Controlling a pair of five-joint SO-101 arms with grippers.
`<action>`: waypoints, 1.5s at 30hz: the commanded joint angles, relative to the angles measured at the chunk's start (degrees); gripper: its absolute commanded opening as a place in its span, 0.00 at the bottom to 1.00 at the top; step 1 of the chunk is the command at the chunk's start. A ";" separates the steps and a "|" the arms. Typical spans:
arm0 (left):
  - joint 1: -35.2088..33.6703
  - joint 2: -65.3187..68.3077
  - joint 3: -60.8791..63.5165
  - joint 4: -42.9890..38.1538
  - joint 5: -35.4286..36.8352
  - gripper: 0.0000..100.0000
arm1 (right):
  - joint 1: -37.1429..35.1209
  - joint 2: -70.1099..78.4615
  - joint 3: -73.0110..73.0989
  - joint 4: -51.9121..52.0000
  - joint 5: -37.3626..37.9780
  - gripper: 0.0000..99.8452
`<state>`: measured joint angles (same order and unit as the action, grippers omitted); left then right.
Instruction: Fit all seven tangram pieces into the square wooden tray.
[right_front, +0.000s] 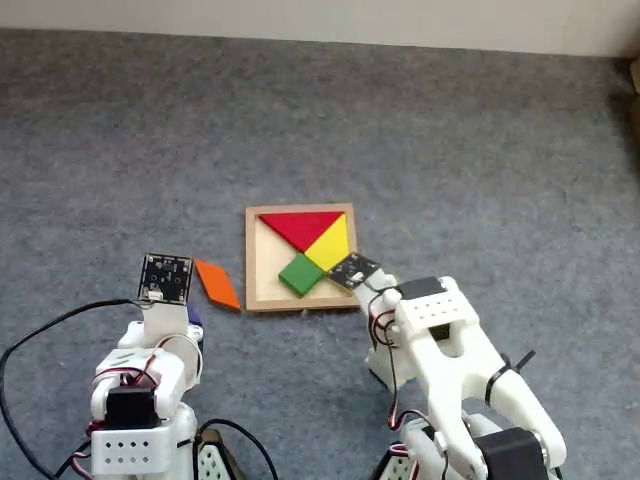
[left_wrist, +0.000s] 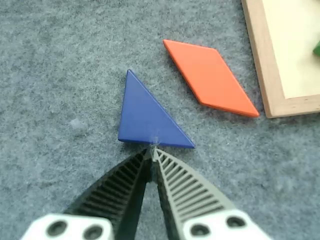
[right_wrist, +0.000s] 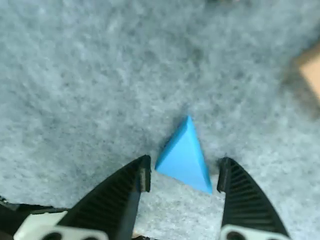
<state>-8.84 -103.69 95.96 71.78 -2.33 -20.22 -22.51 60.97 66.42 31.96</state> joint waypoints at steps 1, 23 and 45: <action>-0.48 -0.04 1.19 0.18 0.53 0.03 | -0.57 0.04 0.48 -0.92 0.97 0.19; -0.48 -0.04 1.19 0.18 0.53 0.03 | -0.13 -6.64 -13.85 8.66 -8.44 0.03; -0.48 -0.04 1.19 0.18 0.53 0.03 | -12.88 -6.99 -8.31 -30.81 -70.86 0.03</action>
<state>-8.84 -103.69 95.96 71.78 -2.33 -32.18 -27.25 52.88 37.76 -21.67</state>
